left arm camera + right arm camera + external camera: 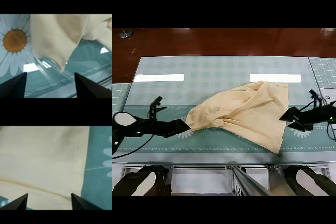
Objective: Fold the shirts.
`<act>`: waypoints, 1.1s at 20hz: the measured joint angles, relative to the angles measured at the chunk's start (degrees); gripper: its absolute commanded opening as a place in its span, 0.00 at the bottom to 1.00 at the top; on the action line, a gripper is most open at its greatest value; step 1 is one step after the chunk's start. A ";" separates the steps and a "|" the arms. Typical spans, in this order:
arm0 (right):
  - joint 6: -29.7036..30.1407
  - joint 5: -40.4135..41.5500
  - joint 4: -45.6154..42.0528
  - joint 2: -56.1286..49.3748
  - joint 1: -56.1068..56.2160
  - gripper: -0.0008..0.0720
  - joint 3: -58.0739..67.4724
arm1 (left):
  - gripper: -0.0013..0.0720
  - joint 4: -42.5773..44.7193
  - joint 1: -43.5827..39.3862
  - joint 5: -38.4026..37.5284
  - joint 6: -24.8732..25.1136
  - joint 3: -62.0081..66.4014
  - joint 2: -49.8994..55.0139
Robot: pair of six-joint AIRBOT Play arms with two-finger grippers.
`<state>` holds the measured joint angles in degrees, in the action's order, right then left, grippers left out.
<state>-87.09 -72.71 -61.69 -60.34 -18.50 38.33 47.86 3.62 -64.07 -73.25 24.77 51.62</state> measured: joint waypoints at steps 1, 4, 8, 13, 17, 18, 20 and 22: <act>0.20 0.44 0.28 0.68 1.01 0.86 -1.95 | 0.97 -0.57 -1.97 2.51 0.22 -0.42 1.66; 0.24 0.96 1.18 1.95 4.52 0.86 -5.25 | 0.97 -3.76 -6.58 10.34 0.52 -0.94 6.23; -2.54 1.75 -1.62 2.43 7.69 0.86 -6.73 | 0.06 -5.90 -8.85 15.89 0.70 1.03 9.64; -4.09 1.42 -4.59 2.60 8.76 0.86 -7.41 | 0.06 -7.26 -9.57 15.72 3.69 6.10 10.84; -4.92 0.35 -5.31 2.56 9.42 0.86 -9.40 | 0.06 -7.56 -9.70 13.97 4.76 8.31 11.04; -4.98 0.31 -5.31 2.36 9.99 0.86 -9.79 | 0.06 -7.58 -9.70 13.53 4.94 8.50 11.08; -5.14 0.44 -4.44 1.49 11.98 0.86 -10.27 | 0.06 -7.61 -9.70 13.16 5.05 8.81 11.08; -5.25 1.18 -2.19 -0.04 14.80 0.85 -10.49 | 0.06 -7.63 -9.70 13.14 5.16 8.96 11.08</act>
<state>-92.33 -71.53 -63.88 -60.38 -3.70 27.83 40.23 -6.09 -50.94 -68.10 33.74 62.70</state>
